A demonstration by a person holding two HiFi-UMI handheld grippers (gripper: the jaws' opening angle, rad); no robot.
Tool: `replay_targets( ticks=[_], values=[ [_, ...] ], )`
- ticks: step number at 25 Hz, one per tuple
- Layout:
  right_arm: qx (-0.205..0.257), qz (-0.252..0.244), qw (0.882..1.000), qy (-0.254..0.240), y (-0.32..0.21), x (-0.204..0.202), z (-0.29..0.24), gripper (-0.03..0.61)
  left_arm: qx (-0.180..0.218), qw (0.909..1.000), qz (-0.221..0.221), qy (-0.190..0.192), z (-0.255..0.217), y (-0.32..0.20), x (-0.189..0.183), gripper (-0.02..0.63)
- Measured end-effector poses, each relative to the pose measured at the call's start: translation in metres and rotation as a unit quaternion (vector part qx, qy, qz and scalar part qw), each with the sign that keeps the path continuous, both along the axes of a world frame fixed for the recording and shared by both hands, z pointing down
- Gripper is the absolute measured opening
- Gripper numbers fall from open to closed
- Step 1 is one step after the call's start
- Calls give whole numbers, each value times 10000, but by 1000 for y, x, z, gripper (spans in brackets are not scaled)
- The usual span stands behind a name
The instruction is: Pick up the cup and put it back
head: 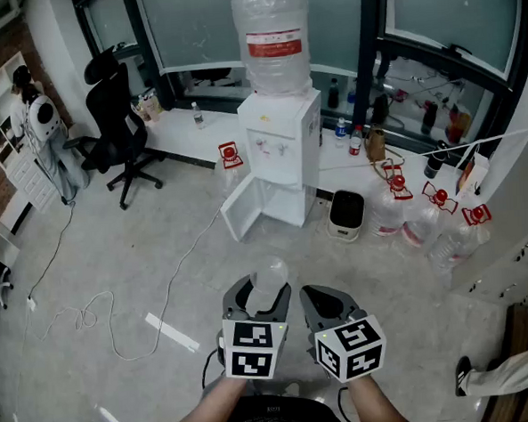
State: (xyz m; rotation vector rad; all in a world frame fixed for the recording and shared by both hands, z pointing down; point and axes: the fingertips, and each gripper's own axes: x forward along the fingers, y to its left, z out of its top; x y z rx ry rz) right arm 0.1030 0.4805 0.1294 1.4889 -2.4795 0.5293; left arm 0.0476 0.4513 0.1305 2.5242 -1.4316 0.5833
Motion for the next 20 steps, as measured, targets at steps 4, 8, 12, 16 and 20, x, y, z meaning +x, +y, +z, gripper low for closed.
replay_targets(
  ticks=[4, 8, 12, 16, 20],
  values=[
    [-1, 6, 10000, -14, 6, 1, -4, 21, -12, 10000, 28, 29, -5, 3, 2, 261],
    [41, 6, 9998, -177, 9, 0, -7, 21, 14, 9999, 108, 15, -7, 4, 5, 261],
    [30, 61, 9998, -169, 5, -3, -5, 21, 21, 9998, 179, 25, -6, 2, 5, 261],
    [-37, 38, 10000, -75, -4, -14, 0, 21, -6, 9998, 164, 93, -3, -9, -5, 261],
    [-70, 41, 10000, 7, -25, -26, 4, 21, -21, 9997, 168, 169, 0, -31, -16, 261]
  ],
)
